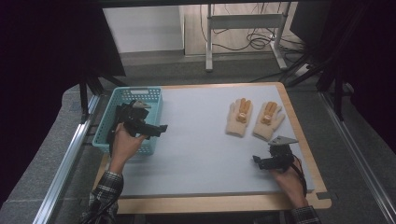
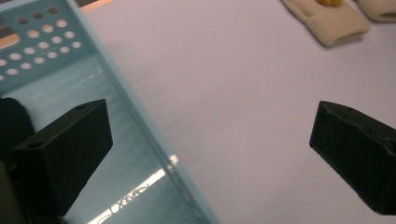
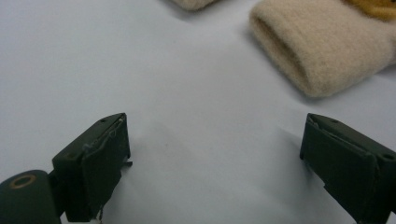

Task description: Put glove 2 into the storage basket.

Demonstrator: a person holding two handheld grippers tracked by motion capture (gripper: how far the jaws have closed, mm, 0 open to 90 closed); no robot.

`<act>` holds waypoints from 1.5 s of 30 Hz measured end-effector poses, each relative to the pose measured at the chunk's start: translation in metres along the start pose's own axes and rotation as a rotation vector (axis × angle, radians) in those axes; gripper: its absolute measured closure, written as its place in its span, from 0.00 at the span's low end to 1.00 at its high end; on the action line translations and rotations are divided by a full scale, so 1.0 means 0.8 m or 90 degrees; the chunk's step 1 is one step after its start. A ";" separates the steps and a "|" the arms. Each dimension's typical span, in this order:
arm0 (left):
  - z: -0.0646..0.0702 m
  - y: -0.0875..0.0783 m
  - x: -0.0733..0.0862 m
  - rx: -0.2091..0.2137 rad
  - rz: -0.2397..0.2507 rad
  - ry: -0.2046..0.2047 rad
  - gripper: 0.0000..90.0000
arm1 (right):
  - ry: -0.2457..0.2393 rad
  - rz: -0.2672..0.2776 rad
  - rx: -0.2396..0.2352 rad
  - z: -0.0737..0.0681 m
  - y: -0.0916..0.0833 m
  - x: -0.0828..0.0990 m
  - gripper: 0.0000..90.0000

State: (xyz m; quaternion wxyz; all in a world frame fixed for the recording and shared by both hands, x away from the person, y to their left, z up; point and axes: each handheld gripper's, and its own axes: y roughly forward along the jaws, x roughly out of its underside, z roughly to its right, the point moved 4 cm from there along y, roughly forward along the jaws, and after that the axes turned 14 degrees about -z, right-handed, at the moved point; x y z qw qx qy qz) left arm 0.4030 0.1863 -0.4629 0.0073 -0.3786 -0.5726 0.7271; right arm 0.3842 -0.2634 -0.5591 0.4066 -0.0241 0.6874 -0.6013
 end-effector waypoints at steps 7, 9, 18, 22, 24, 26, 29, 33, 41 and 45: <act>0.039 0.011 0.011 0.023 0.017 0.032 0.00 | -0.001 0.000 0.001 0.000 0.000 0.000 0.09; 0.051 0.018 0.016 0.032 0.026 0.043 0.00 | -0.001 0.000 0.001 0.000 0.000 0.000 0.09; 0.091 0.053 0.041 0.046 0.031 0.075 0.00 | 0.000 0.000 0.002 0.000 0.000 0.000 0.09; 0.101 0.070 0.054 0.054 0.025 0.077 0.00 | 0.000 0.000 0.002 0.000 0.000 0.000 0.08; 0.102 0.079 0.061 0.053 0.016 0.075 0.00 | 0.000 0.000 0.002 0.000 0.000 0.000 0.08; 0.102 0.086 0.067 0.050 0.007 0.075 0.00 | 0.001 0.000 0.002 0.000 0.000 0.000 0.08; 0.101 0.095 0.076 0.041 -0.003 0.069 0.00 | 0.000 0.000 0.002 0.000 0.000 0.000 0.08; 0.099 0.105 0.088 0.033 -0.018 0.066 0.00 | 0.000 0.000 0.002 0.000 0.000 0.000 0.09; 0.096 0.115 0.098 0.023 -0.041 0.062 0.00 | 0.000 0.000 0.002 0.000 0.000 0.000 0.09; 0.096 0.115 0.098 0.024 -0.041 0.060 0.00 | 0.000 0.001 0.001 0.000 0.000 0.000 0.09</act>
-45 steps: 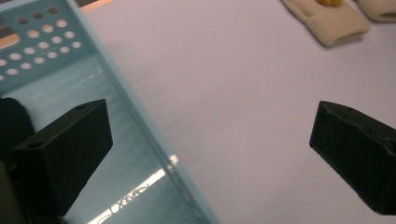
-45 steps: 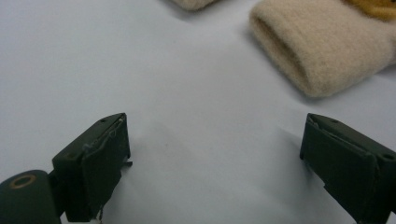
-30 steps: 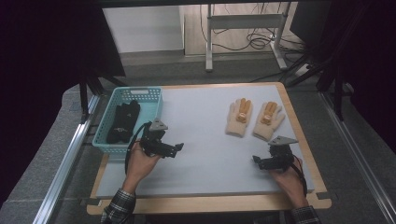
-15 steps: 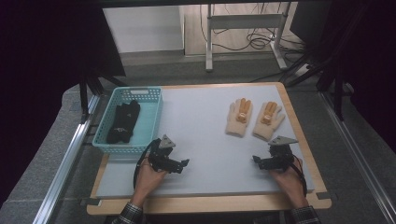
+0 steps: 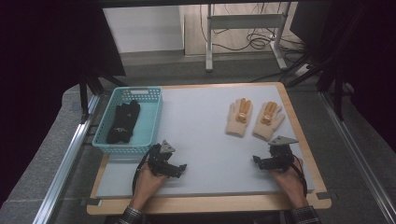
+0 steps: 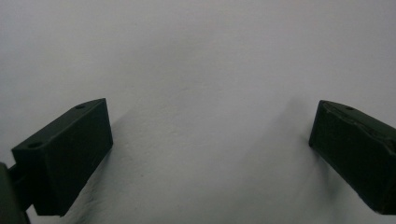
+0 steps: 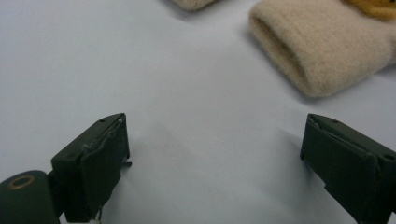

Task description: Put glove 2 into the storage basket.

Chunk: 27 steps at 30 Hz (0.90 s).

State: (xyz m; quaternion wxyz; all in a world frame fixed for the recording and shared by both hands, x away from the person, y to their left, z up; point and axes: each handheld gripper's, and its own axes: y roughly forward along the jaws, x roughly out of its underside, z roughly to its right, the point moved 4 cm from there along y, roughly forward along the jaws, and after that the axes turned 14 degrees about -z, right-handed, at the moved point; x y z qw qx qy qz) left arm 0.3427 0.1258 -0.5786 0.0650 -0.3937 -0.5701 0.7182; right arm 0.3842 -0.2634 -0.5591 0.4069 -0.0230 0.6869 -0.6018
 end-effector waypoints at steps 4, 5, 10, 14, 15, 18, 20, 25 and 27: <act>0.000 0.000 0.000 0.000 0.000 -0.001 0.00 | 0.001 0.000 -0.002 0.000 0.000 0.000 0.09; 0.000 0.000 0.000 0.000 0.000 -0.001 0.00 | 0.002 0.000 -0.004 0.000 0.000 0.000 0.09; 0.000 0.000 0.000 -0.001 0.001 -0.001 0.00 | 0.007 0.005 -0.006 -0.002 -0.003 0.000 0.16; 0.000 0.000 0.001 -0.001 0.001 -0.001 0.00 | 0.014 0.007 -0.014 -0.003 -0.006 -0.001 0.25; 0.000 0.000 0.001 -0.001 0.001 -0.001 0.00 | 0.016 0.007 -0.027 -0.004 -0.007 -0.003 0.28; 0.000 0.000 0.001 -0.001 0.001 -0.002 0.00 | 0.013 0.019 -0.032 -0.003 -0.014 -0.011 0.37; 0.000 0.000 0.000 -0.001 0.002 -0.002 0.00 | 0.010 0.027 -0.039 -0.002 -0.018 -0.020 0.42; 0.000 0.000 0.001 -0.001 0.002 -0.002 0.00 | 0.009 0.038 -0.036 0.006 -0.021 -0.052 0.61; 0.000 0.000 0.001 -0.001 0.002 -0.002 0.00 | 0.012 0.047 -0.043 0.010 -0.021 -0.066 0.68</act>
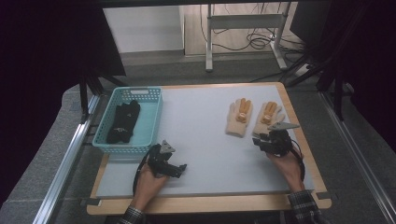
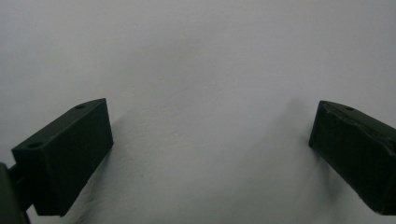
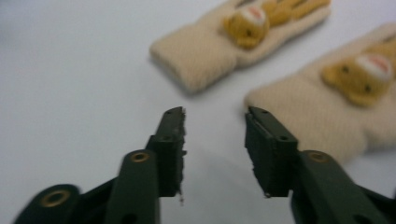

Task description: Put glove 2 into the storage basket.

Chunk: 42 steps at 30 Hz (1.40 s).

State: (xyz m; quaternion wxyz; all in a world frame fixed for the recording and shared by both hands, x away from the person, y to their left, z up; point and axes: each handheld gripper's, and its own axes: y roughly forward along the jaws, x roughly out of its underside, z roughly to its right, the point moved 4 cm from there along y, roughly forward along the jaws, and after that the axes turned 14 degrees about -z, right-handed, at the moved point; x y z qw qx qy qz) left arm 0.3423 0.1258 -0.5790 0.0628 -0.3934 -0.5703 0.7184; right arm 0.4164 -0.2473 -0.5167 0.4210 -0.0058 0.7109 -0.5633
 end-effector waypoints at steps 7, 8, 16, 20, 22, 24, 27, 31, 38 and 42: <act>0.000 0.000 0.000 0.000 0.001 -0.001 0.00 | 0.011 -0.012 0.019 0.014 0.018 -0.042 0.87; 0.000 0.000 0.000 0.000 0.001 0.000 0.00 | 0.013 -0.016 0.022 0.017 0.022 -0.047 0.87; 0.000 0.000 0.000 0.000 0.001 0.000 0.00 | 0.036 -0.026 0.041 0.029 0.057 -0.077 0.73; 0.000 0.000 0.000 0.000 0.001 0.000 0.00 | 0.041 -0.045 0.052 0.031 0.079 -0.079 0.68; 0.000 0.000 0.000 0.000 0.001 0.000 0.00 | 0.060 -0.046 0.052 0.034 0.090 -0.080 0.64; 0.000 0.000 0.000 0.000 0.001 -0.001 0.00 | 0.079 -0.047 0.051 0.036 0.098 -0.081 0.56; 0.000 0.000 0.000 0.000 0.001 -0.001 0.00 | 0.087 -0.062 0.061 0.037 0.108 -0.081 0.61; 0.000 0.000 0.000 0.000 0.001 -0.001 0.00 | 0.098 -0.060 0.049 0.030 0.108 -0.080 0.80; 0.000 0.000 0.000 0.000 0.001 -0.001 0.00 | 0.096 -0.058 0.037 0.031 0.098 -0.079 0.94; 0.000 0.000 0.000 0.000 0.003 -0.003 0.00 | 0.088 -0.043 0.033 0.031 0.082 -0.078 0.94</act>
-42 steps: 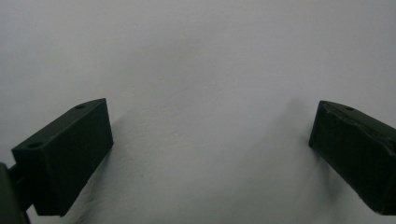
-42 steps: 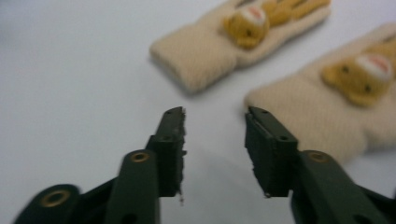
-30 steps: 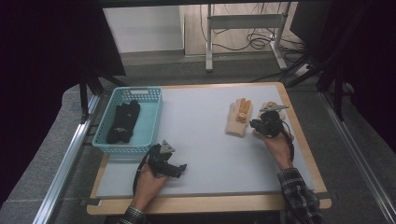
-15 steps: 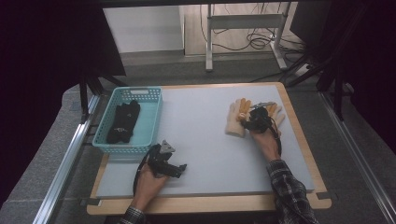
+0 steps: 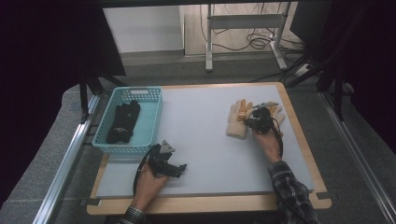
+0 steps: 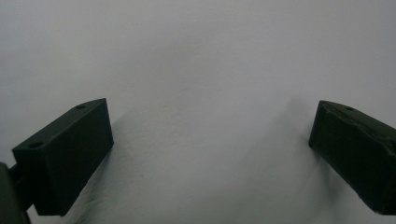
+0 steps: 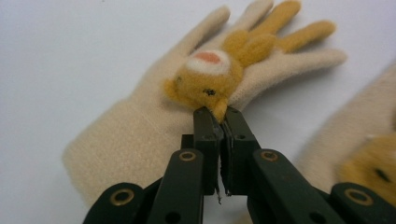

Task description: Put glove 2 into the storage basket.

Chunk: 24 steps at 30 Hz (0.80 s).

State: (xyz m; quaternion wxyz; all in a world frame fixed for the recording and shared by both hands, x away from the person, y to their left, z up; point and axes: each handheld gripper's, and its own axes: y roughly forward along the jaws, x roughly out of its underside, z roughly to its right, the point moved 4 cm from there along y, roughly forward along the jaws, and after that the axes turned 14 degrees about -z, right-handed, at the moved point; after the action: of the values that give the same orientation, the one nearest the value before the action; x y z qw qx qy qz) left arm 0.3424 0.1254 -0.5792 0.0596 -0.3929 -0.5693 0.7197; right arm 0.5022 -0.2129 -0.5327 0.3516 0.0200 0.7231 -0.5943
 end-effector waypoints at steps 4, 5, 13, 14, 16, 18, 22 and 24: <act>0.000 0.000 0.000 0.000 -0.002 0.002 0.00 | -0.013 0.012 0.003 0.001 -0.023 0.002 0.94; 0.000 0.000 0.000 0.000 -0.002 0.002 0.00 | -0.018 0.014 0.006 0.001 -0.030 0.002 0.94; 0.000 0.000 0.000 0.000 -0.002 0.002 0.00 | -0.070 0.002 0.066 -0.003 -0.072 0.004 0.93; 0.000 0.000 0.000 -0.001 -0.002 0.002 0.00 | -0.081 -0.003 0.070 -0.008 -0.072 0.004 0.93; 0.000 0.000 0.000 -0.001 -0.002 0.002 0.00 | -0.093 -0.009 0.074 -0.015 -0.067 0.005 0.92; 0.000 0.000 0.000 -0.001 -0.002 0.002 0.00 | -0.102 -0.018 0.069 -0.024 -0.058 0.005 0.92; -0.001 0.000 0.000 -0.002 -0.002 0.003 0.00 | -0.107 -0.020 0.063 -0.038 -0.042 0.005 0.90; -0.001 0.000 0.000 -0.001 -0.002 0.003 0.00 | -0.109 -0.008 0.051 -0.047 -0.043 0.001 0.89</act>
State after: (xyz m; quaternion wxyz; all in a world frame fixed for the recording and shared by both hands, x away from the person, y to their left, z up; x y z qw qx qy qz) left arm 0.3424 0.1259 -0.5790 0.0618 -0.3933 -0.5704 0.7184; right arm 0.4677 -0.1908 -0.5021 0.4071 -0.0213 0.6660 -0.6247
